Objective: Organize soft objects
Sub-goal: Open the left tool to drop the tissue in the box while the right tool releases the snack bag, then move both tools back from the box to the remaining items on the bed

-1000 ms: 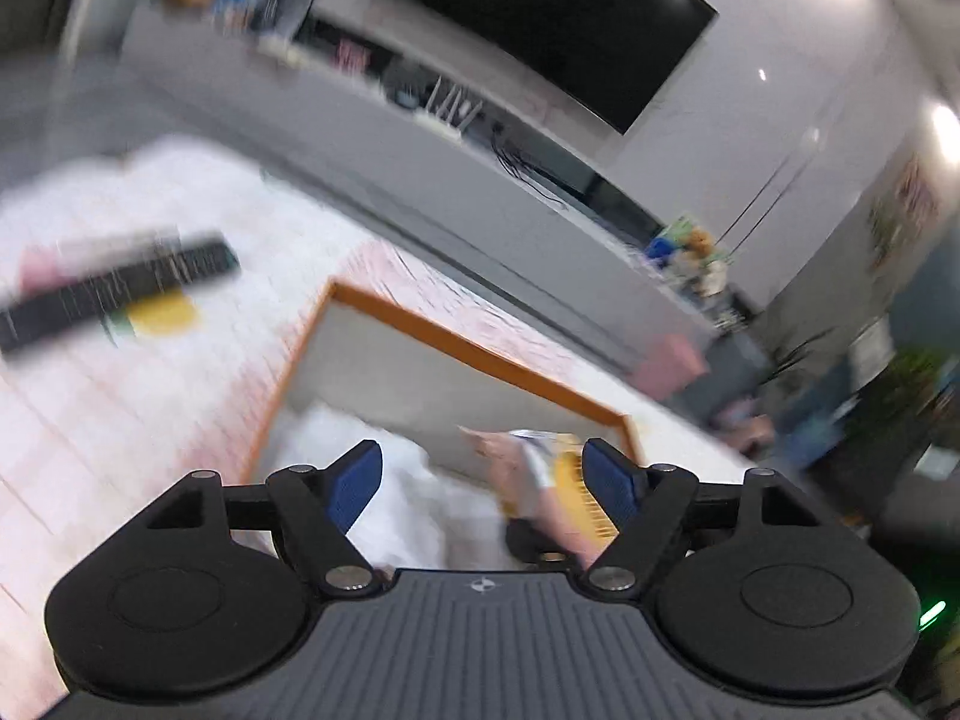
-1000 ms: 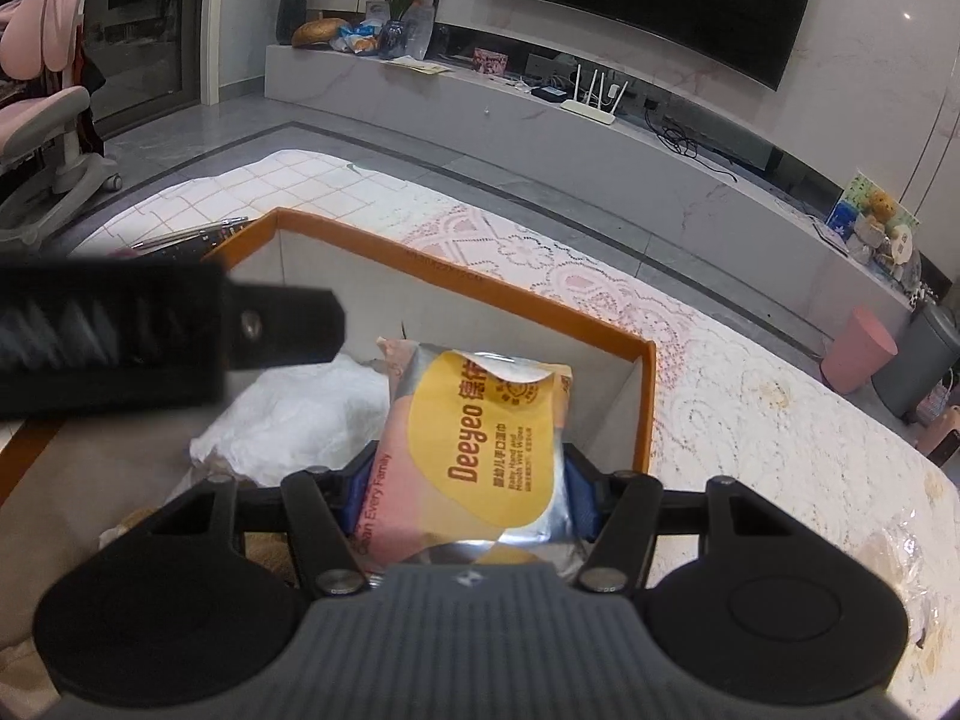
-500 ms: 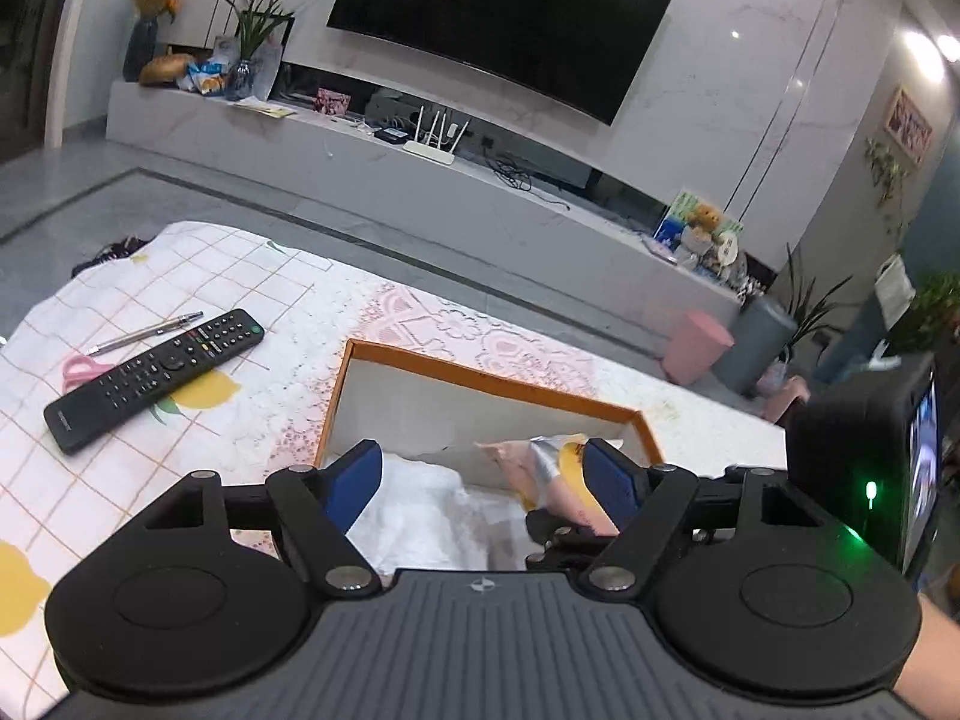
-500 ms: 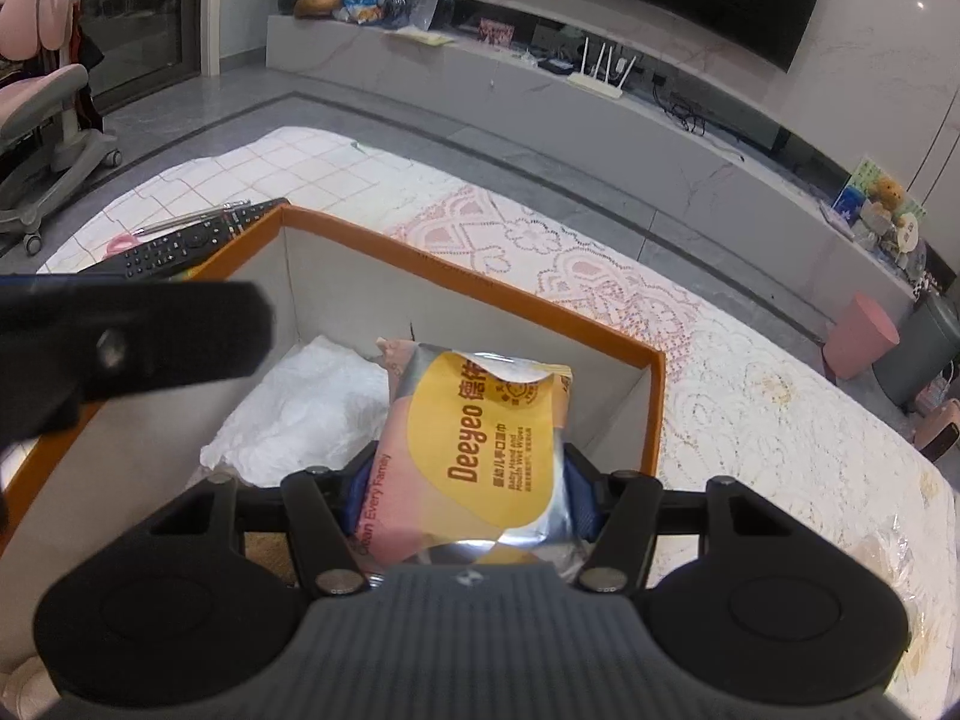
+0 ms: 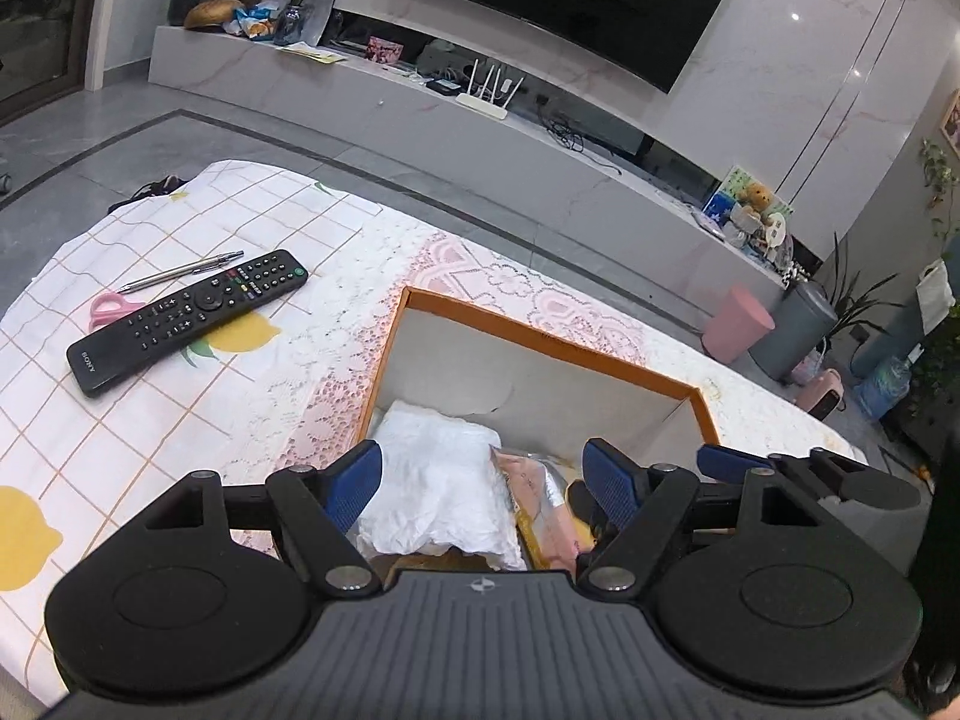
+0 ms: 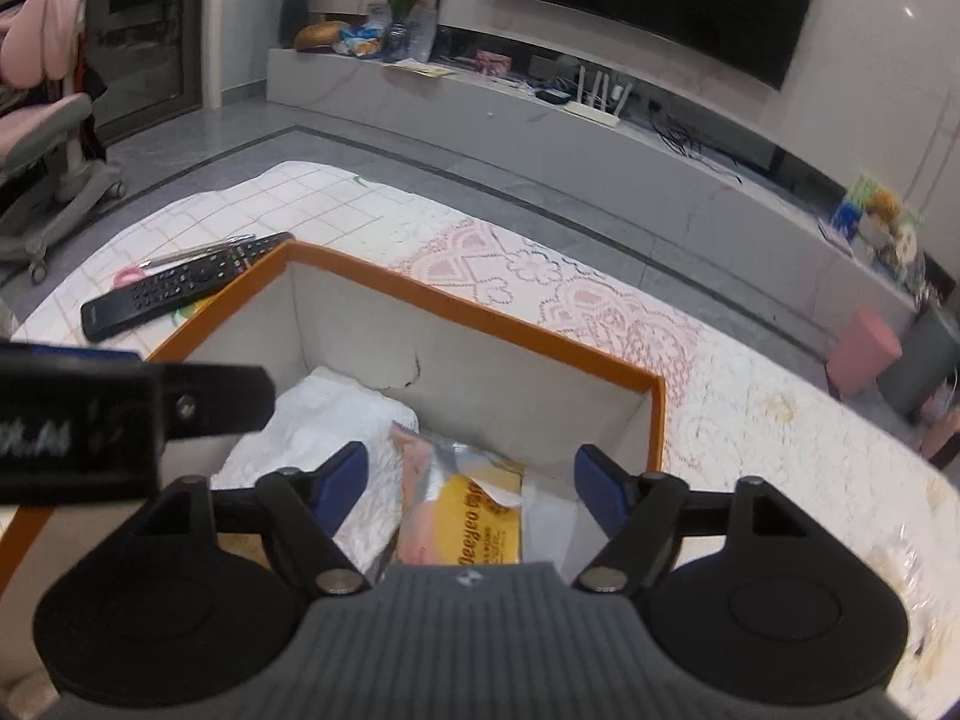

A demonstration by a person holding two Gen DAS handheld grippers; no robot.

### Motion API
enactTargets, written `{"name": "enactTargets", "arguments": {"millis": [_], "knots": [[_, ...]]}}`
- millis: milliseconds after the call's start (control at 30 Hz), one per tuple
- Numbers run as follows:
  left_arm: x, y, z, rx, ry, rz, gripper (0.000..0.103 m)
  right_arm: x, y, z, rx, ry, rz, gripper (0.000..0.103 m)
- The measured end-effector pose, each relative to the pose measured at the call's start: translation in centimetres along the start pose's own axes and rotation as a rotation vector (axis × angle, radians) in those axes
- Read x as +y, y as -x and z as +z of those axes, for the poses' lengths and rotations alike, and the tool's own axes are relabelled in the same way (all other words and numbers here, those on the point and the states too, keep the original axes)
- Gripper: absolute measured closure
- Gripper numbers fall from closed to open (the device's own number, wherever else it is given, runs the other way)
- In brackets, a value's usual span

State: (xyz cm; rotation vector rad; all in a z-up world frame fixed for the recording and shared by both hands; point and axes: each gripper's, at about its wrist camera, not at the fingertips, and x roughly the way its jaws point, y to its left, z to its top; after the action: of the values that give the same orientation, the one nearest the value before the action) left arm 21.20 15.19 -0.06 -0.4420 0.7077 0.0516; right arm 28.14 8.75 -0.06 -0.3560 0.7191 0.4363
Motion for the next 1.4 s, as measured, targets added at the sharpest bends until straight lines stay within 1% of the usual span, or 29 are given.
{"name": "enactTargets", "arguments": {"millis": [100,267,433,500,600,667,767,867,900,967,1000,1100,1133,1233,1300,1400], "knots": [[-0.1,0.4,0.0,-0.028,-0.011,-0.024,0.012,0.1,0.6,-0.2,-0.016,0.015,0.001,0.015],[-0.6,1.2,0.0,-0.069,-0.043,-0.076,0.011,-0.2,1.1,-0.8,-0.009,0.003,0.02,0.015],[-1.9,1.6,-0.3,-0.077,-0.167,-0.145,0.01,-1.1,1.9,-1.7,-0.009,-0.03,0.026,0.015],[-2.6,1.9,-0.5,-0.073,-0.192,-0.164,0.01,-1.7,2.3,-2.2,-0.013,-0.055,0.027,0.015],[-3.6,2.5,-0.9,-0.082,-0.201,-0.177,0.01,-2.9,3.4,-2.9,-0.025,-0.1,0.027,0.015],[-4.6,3.0,-1.2,-0.087,-0.232,-0.19,0.01,-3.8,4.3,-3.3,-0.046,-0.133,0.032,0.015],[-6.3,3.9,-1.9,-0.094,-0.273,-0.18,0.01,-5.9,6.0,-4.2,-0.081,-0.21,0.056,0.015],[-8.4,5.2,-2.9,-0.114,-0.316,-0.216,0.01,-8.2,8.1,-5.4,-0.126,-0.249,0.052,0.015],[-9.0,5.5,-3.1,-0.122,-0.301,-0.216,0.01,-9.1,8.7,-5.7,-0.137,-0.253,0.041,0.015],[-9.9,5.9,-3.7,-0.133,-0.251,-0.191,0.011,-10.6,10.0,-6.9,-0.162,-0.258,0.001,0.015],[-10.6,6.1,-4.1,-0.142,-0.255,-0.177,0.011,-11.5,10.5,-7.5,-0.17,-0.261,-0.019,0.015],[-12.6,6.7,-5.2,-0.185,-0.355,-0.167,0.011,-14.4,11.6,-10.0,-0.185,-0.305,-0.07,0.014],[-13.2,6.9,-5.6,-0.196,-0.374,-0.167,0.011,-15.4,11.8,-10.9,-0.184,-0.328,-0.089,0.014],[-14.5,7.0,-6.4,-0.2,-0.36,-0.172,0.011,-18.0,12.7,-13.1,-0.198,-0.389,-0.146,0.014],[-15.5,6.9,-6.9,-0.19,-0.354,-0.19,0.011,-19.6,13.4,-14.7,-0.233,-0.422,-0.189,0.011],[-17.0,6.7,-8.0,-0.204,-0.348,-0.198,0.011,-20.9,13.5,-16.9,-0.254,-0.461,-0.246,0.011]]}}
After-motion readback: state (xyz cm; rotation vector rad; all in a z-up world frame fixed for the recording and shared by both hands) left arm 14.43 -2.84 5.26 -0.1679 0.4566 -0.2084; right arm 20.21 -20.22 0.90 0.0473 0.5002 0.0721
